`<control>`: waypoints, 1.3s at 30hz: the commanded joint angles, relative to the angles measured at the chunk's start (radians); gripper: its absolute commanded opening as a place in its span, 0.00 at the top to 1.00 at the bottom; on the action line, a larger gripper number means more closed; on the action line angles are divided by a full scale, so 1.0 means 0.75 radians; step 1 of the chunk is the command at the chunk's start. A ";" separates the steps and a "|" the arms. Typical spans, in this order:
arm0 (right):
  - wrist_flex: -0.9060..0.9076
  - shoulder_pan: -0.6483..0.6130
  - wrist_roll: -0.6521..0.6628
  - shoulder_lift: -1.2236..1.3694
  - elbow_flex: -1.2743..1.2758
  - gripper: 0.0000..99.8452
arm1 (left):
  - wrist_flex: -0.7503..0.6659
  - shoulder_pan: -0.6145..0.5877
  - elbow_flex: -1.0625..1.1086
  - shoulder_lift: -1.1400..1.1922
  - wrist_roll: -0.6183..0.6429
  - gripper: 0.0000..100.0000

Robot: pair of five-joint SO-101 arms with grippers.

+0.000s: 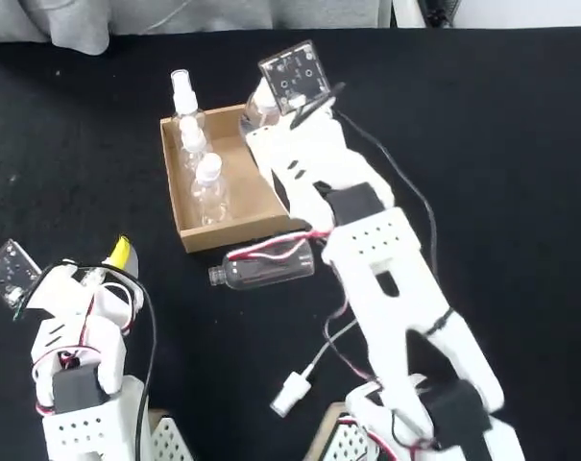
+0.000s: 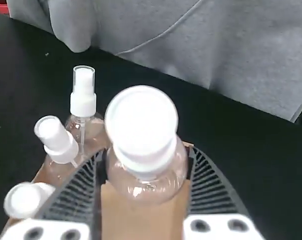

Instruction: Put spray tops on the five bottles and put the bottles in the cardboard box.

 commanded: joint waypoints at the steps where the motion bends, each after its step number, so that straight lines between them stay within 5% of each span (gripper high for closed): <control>1: -0.045 0.039 -0.012 0.058 -0.146 0.91 | 0.000 0.003 0.001 -0.010 -0.010 0.81; 39: -0.045 0.108 -0.014 0.918 -0.715 0.91 | 0.000 0.003 0.005 -0.010 -0.010 0.81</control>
